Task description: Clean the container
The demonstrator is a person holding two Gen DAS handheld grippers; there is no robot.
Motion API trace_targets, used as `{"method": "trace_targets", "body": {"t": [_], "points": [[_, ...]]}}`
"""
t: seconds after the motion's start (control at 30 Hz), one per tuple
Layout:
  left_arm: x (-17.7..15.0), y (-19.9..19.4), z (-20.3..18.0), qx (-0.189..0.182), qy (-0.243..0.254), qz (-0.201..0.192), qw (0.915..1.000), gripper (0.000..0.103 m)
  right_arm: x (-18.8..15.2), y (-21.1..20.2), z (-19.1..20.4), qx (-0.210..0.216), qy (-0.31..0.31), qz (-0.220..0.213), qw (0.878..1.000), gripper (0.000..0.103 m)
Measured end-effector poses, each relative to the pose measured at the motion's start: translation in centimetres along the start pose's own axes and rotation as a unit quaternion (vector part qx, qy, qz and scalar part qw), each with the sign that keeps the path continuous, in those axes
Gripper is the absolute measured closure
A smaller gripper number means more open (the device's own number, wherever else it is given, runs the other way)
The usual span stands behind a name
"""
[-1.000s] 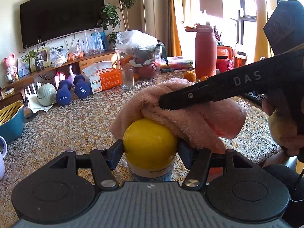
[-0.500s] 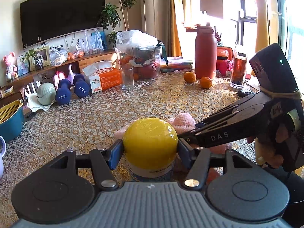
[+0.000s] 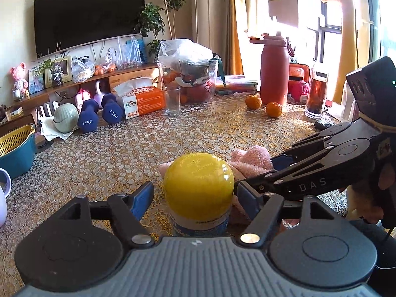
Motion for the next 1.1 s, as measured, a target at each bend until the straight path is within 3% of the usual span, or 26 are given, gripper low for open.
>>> {"method": "trace_targets", "body": {"t": [0.13, 0.27, 0.33, 0.47, 0.6, 1.1], "points": [[0.1, -0.2, 0.4, 0.005, -0.017, 0.002, 0.9998, 0.024, -0.1, -1.0, 0.2, -0.007, -0.005, -0.004, 1.000, 0.043], [0.0, -0.6, 1.0, 0.006, -0.036, 0.006, 0.9993, 0.023, -0.3, -2.1, 0.6, -0.011, -0.013, -0.007, 1.000, 0.034], [0.0, -0.8, 1.1, 0.008, -0.043, 0.008, 0.9990, 0.019, -0.4, -3.0, 0.9, -0.017, -0.021, -0.018, 0.999, 0.023], [0.0, -1.3, 1.2, 0.008, -0.056, 0.015, 0.9983, 0.018, -0.8, -4.4, 1.6, -0.026, -0.028, -0.037, 0.999, 0.012], [-0.1, -2.0, 1.1, 0.014, -0.064, 0.011, 0.9978, 0.000, -1.1, -5.6, 2.2, -0.038, -0.029, -0.060, 0.997, 0.001], [-0.7, -4.0, 0.2, 0.036, -0.077, 0.014, 0.9963, 0.000, -2.1, -7.9, 3.9, -0.060, -0.024, -0.109, 0.992, 0.001]]}}
Point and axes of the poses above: each gripper's, at about its wrist camera, not at the fingertips, and y roughly the way its jaws point, z to its left, x to its top, the point moved 5 cm from there along y, roughly the way its jaws point, and after that the axes turned 11 degrees about x, right-handed, at the moved point
